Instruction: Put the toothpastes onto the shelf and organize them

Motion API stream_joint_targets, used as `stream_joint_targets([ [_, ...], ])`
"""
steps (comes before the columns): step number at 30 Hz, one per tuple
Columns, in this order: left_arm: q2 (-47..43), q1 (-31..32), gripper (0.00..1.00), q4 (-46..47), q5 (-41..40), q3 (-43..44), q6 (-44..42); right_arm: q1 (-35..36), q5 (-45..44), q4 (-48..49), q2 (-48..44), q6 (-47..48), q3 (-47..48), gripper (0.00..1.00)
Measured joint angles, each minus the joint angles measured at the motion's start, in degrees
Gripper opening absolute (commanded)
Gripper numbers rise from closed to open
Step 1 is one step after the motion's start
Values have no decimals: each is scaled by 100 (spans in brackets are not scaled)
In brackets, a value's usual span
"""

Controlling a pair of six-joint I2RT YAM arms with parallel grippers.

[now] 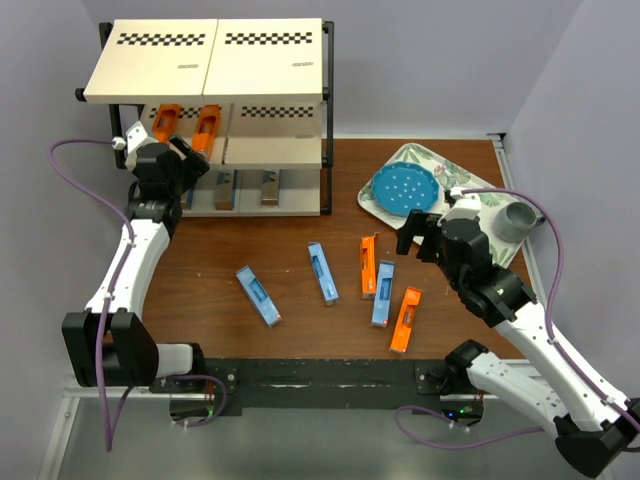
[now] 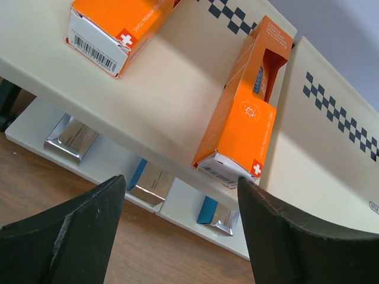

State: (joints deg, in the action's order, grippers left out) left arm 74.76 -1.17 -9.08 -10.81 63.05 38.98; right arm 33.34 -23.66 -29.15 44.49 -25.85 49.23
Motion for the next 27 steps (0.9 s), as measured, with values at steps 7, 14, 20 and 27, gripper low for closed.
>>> stream_joint_targets([
  [7,151,0,81,11,35,138,-2,0,-81,0,7,2,0,98],
  [14,280,0,81,46,31,260,-15,0,-87,-2,11,4,0,98],
  [20,413,0,81,66,31,361,-20,0,-87,-9,11,4,0,98],
  [27,420,0,83,59,35,372,-22,0,-83,-46,11,4,0,98],
])
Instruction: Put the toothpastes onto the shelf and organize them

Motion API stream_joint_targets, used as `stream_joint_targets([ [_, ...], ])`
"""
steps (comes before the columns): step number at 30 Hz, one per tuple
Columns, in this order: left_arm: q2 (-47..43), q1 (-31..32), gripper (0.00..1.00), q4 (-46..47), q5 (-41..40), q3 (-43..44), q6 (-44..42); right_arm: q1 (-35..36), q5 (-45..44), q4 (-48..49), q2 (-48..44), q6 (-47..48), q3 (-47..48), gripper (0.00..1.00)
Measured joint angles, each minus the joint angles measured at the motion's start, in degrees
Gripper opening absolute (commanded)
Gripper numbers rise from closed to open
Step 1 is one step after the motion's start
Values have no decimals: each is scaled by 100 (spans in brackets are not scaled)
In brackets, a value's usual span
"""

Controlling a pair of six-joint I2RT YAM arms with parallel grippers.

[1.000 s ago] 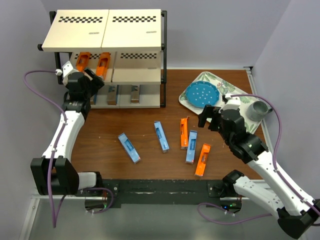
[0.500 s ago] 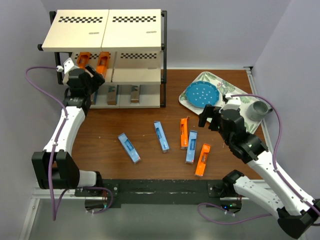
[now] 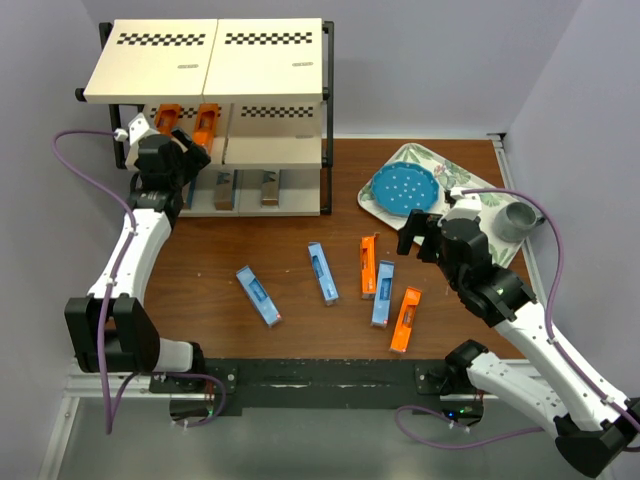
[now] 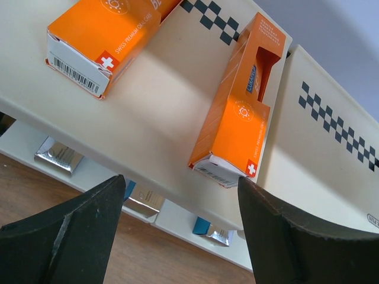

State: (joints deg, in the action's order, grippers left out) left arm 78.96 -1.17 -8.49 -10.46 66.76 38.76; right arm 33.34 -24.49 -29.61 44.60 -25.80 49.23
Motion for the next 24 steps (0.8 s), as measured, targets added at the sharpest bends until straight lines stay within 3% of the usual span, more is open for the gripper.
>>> stream_joint_targets([
  [7,-372,0,87,-81,133,-15,-350,-2,22,-339,424,-57,332,99],
  [17,-2389,35,100,28,474,-933,-1480,-4,275,-1058,1904,-363,1307,99],
  [24,-3510,688,100,-61,404,-1495,-2229,-133,450,-1427,3259,-409,1956,96],
])
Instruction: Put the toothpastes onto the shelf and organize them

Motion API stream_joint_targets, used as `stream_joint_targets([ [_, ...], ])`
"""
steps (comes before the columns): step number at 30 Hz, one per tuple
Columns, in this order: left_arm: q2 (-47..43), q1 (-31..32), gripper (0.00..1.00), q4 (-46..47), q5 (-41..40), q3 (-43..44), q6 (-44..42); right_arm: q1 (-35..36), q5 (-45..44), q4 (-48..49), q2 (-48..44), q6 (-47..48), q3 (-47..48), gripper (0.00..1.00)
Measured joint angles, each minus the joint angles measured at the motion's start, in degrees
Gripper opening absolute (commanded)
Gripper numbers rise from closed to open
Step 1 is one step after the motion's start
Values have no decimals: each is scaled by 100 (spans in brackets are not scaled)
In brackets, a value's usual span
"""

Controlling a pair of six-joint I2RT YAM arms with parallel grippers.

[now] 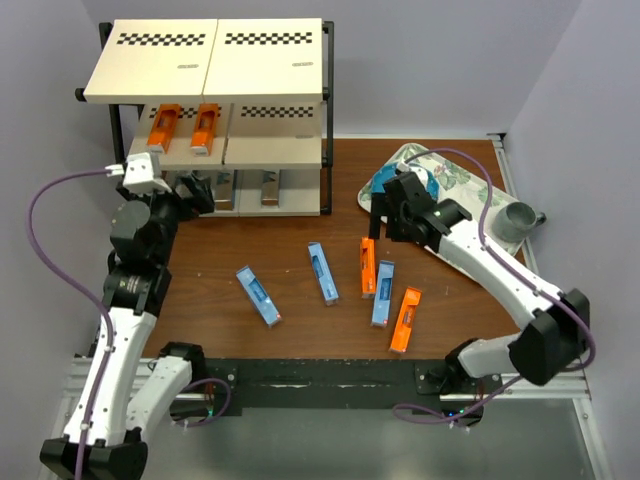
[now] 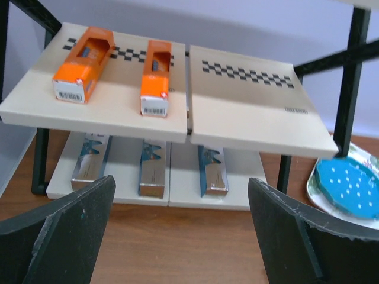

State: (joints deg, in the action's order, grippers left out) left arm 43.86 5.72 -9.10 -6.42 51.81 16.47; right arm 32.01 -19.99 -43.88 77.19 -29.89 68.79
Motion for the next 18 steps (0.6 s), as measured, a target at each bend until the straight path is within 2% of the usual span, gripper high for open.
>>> stream_joint_targets([
  [7,-699,310,100,-275,35,-678,-417,-120,170,-101,1403,-50,466,88],
  [18,-866,610,100,-599,210,-1073,-520,-133,531,-162,3058,-116,1283,71],
])
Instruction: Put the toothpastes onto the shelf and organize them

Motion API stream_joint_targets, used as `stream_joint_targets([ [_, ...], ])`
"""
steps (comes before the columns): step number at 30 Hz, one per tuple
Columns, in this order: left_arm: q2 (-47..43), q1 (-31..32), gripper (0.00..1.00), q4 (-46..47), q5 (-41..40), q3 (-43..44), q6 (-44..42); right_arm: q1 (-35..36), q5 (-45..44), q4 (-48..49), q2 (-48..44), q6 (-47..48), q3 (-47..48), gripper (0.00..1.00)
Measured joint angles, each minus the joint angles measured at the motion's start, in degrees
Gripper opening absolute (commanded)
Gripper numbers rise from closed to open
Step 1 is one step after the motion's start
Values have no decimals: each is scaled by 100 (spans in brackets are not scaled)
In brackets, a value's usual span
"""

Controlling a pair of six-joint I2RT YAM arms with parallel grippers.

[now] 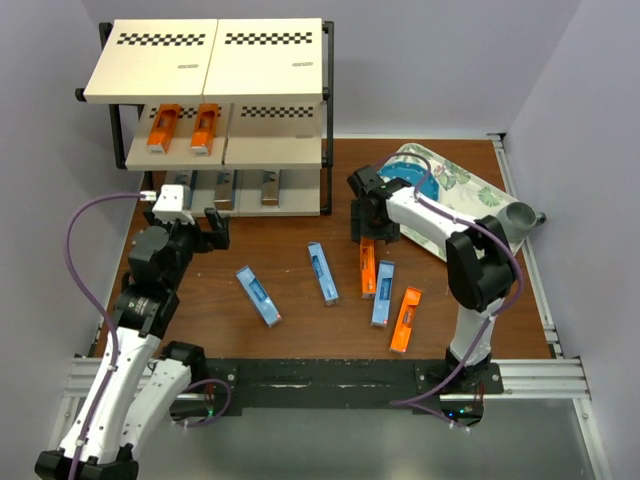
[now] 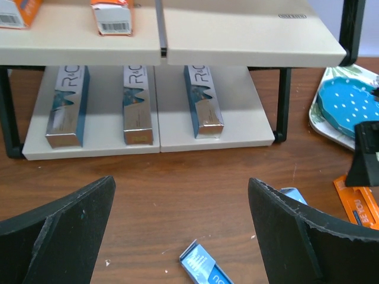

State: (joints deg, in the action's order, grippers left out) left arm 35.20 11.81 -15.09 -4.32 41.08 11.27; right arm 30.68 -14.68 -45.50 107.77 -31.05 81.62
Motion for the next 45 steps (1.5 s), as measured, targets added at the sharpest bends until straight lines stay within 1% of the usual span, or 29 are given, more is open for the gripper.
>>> stream_joint_targets([
  [4,-2,129,100,-7,96,-76,2,0,199,28,326,-26,105,66],
  [7,2,238,100,0,129,-136,2,0,249,31,542,-79,120,59],
  [11,15,374,100,7,162,-238,4,0,271,48,750,-125,120,53],
  [17,42,455,100,74,271,-387,24,50,260,68,807,-107,168,48],
  [19,59,479,100,94,339,-424,59,81,238,57,824,-98,195,42],
  [20,79,483,100,98,409,-437,83,87,225,61,824,-96,195,40],
  [25,225,511,100,219,767,-546,317,109,280,142,809,-87,177,35],
  [28,350,520,100,323,1027,-638,575,109,407,378,669,-92,2,32],
  [32,442,592,100,573,1351,-793,946,109,546,748,138,-181,-481,32],
  [36,590,903,100,901,1480,-820,1257,109,691,1093,-715,-437,-841,31],
  [39,811,1486,100,1228,1349,-820,1384,109,835,1469,-1388,-708,-1086,31],
  [45,1226,2924,100,1858,664,-820,1453,109,1191,2286,-2649,-1604,-1812,32],
])
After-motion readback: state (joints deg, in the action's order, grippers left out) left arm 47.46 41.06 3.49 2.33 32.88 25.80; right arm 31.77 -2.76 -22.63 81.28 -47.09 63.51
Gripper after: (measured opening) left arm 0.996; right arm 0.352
